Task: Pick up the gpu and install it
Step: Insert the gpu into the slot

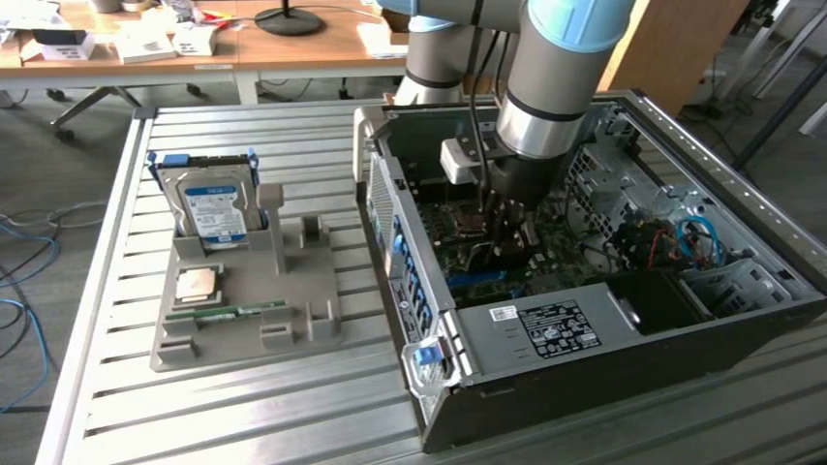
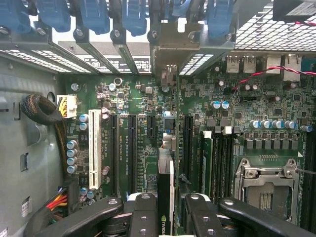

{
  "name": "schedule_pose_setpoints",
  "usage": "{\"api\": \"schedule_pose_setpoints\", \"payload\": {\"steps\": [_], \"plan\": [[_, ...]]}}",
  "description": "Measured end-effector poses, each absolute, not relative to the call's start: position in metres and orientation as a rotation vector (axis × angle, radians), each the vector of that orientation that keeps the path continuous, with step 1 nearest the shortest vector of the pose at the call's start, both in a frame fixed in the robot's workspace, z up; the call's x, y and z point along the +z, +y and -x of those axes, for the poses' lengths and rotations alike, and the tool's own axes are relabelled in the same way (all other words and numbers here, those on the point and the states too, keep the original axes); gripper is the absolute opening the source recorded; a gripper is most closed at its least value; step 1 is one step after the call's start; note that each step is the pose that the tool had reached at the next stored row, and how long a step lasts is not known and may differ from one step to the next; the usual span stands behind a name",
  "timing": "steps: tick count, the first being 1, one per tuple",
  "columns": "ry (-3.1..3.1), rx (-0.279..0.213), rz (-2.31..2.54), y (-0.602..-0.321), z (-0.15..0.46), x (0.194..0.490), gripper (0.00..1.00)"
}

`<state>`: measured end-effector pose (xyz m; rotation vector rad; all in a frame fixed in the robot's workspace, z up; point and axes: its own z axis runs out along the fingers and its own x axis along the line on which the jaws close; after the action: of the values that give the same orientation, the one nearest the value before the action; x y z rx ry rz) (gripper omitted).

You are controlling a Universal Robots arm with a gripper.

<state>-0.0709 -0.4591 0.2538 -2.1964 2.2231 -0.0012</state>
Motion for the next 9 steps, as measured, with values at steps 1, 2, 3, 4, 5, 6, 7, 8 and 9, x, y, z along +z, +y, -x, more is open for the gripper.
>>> {"api": "schedule_pose_setpoints", "payload": {"steps": [1, 2, 3, 4, 5, 6, 7, 8, 9], "plan": [[2.222, -0.003, 2.196, -0.4591, 0.0709, 0.2538, 0.26], [2.221, -0.006, 2.195, -0.4591, 0.0709, 0.2539, 0.26], [2.219, -0.008, 2.194, -0.4591, 0.071, 0.2538, 0.26], [2.218, -0.01, 2.193, -0.4591, 0.071, 0.2538, 0.26], [2.217, -0.012, 2.192, -0.4591, 0.0711, 0.2538, 0.26], [2.216, -0.014, 2.192, -0.4591, 0.0712, 0.2538, 0.26], [2.215, -0.016, 2.191, -0.4591, 0.0715, 0.2538, 0.26], [2.214, -0.018, 2.19, -0.4591, 0.0719, 0.2539, 0.26], [2.214, -0.019, 2.19, -0.459, 0.0723, 0.2539, 0.26]]}}
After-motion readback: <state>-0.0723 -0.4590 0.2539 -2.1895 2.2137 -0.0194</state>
